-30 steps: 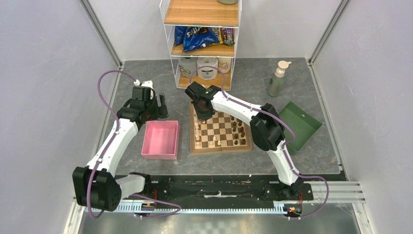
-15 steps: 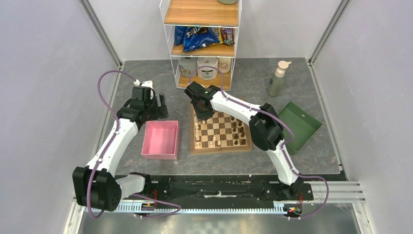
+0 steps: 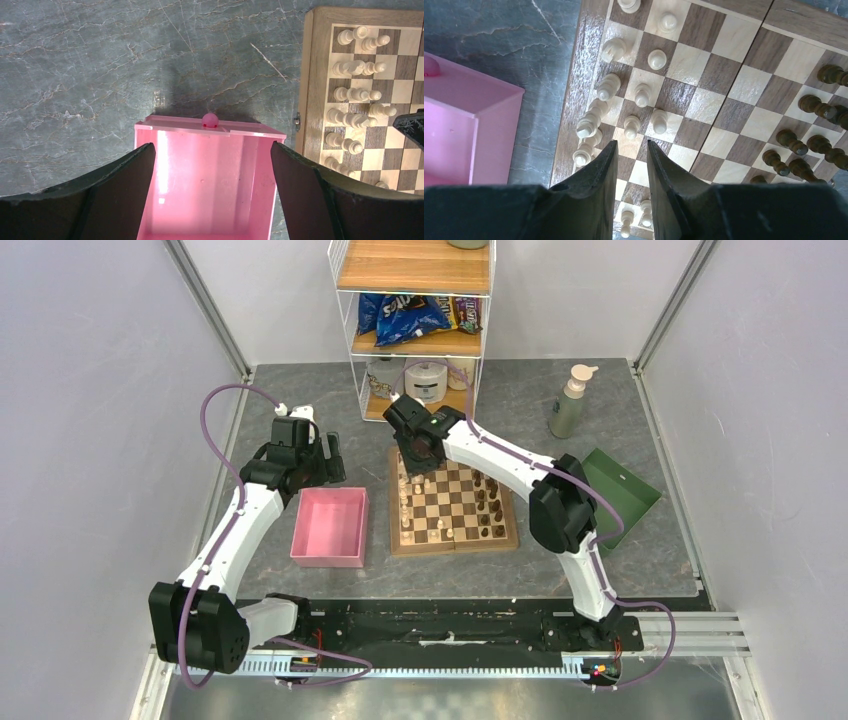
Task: Set up the chess pieces on the board
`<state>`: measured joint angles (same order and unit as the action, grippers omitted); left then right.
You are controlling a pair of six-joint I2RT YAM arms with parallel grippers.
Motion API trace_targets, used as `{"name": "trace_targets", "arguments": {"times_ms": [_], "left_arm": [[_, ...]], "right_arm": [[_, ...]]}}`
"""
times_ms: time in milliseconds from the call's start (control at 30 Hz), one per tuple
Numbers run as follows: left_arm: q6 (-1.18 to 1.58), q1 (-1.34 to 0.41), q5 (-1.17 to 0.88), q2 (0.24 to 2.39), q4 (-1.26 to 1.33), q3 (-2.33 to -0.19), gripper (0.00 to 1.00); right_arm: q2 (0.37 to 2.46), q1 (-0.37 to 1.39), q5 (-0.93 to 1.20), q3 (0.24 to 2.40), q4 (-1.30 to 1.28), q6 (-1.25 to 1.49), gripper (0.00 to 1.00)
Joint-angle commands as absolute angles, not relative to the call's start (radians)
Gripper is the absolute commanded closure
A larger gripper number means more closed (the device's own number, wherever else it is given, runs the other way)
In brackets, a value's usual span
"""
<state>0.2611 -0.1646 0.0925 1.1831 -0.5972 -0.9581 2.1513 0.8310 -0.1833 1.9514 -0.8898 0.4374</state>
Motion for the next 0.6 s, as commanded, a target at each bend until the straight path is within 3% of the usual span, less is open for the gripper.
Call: {"name": "trace_targets", "arguments": {"times_ms": [0, 567], "left_arm": [[0.279, -0.162, 0.071, 1.18, -0.59, -0.978, 0.08], [0.279, -0.161, 0.072, 1.177, -0.591, -0.979, 0.08]], "right_arm": [[2.135, 0.806, -0.2, 1.941, -0.876, 0.46, 0.65], [2.217, 0.782, -0.145, 1.941, -0.891, 0.467, 0.66]]}}
